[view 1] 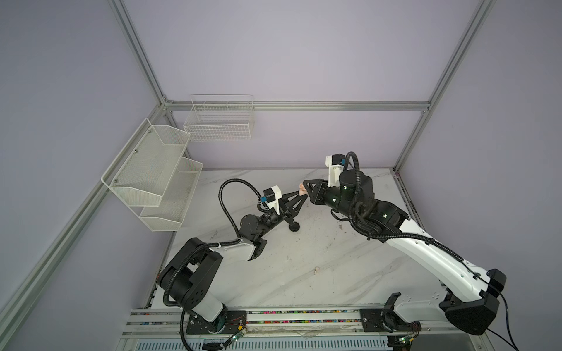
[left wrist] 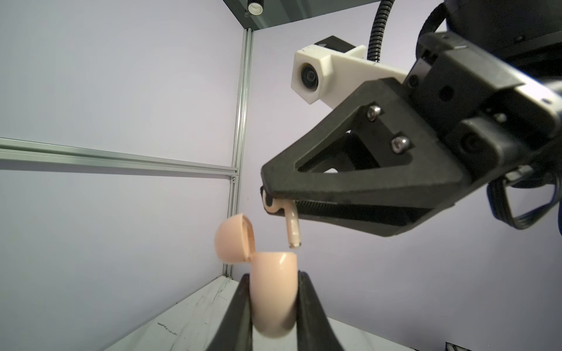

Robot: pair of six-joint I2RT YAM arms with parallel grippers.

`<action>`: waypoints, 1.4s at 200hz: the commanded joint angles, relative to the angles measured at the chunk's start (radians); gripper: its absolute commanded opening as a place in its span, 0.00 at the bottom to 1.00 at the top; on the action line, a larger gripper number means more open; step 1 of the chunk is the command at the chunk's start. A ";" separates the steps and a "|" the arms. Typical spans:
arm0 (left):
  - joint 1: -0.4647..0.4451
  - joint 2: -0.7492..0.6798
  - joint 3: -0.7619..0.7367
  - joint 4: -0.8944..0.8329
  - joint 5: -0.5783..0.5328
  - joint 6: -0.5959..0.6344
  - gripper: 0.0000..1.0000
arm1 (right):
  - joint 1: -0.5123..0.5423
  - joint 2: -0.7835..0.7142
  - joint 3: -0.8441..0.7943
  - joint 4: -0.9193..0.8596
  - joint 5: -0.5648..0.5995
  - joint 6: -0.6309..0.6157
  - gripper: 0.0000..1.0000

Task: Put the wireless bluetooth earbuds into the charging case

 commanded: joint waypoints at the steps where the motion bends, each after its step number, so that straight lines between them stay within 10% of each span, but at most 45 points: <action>1: 0.003 -0.028 0.069 0.067 0.009 -0.012 0.00 | 0.006 0.006 -0.001 0.023 0.023 -0.004 0.14; 280: 0.002 -0.080 0.066 0.067 0.004 -0.011 0.00 | 0.018 0.007 -0.053 0.063 0.039 0.005 0.15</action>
